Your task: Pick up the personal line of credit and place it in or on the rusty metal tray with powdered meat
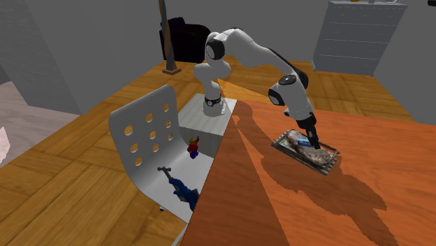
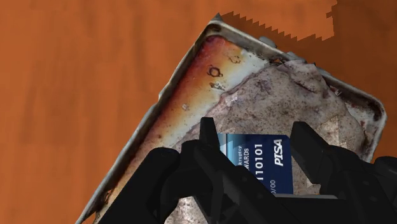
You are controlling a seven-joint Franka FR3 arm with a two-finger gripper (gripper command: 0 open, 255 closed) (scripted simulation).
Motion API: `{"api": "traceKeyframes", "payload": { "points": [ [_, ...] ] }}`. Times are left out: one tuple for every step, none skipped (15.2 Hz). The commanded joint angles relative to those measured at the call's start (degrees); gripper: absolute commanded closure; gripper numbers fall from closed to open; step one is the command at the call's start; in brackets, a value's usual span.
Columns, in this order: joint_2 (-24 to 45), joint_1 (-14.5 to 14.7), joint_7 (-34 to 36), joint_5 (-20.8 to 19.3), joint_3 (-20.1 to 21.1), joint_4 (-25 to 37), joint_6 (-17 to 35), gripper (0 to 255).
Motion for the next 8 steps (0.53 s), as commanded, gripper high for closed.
{"api": "traceKeyframes", "payload": {
  "points": [
    [0.0, 0.0, 0.0, 0.0, 0.0, 0.0, 0.0, 255],
    [0.0, 0.0, 0.0, 0.0, 0.0, 0.0, 0.0, 255],
    [0.0, 0.0, 0.0, 0.0, 0.0, 0.0, 0.0, 0],
    [0.0, 0.0, 0.0, 0.0, 0.0, 0.0, 0.0, 0],
    [0.0, 0.0, 0.0, 0.0, 0.0, 0.0, 0.0, 0],
    [0.0, 0.0, 0.0, 0.0, 0.0, 0.0, 0.0, 0],
    [0.0, 0.0, 0.0, 0.0, 0.0, 0.0, 0.0, 0],
    [0.0, 0.0, 0.0, 0.0, 0.0, 0.0, 0.0, 0]
  ]
}}
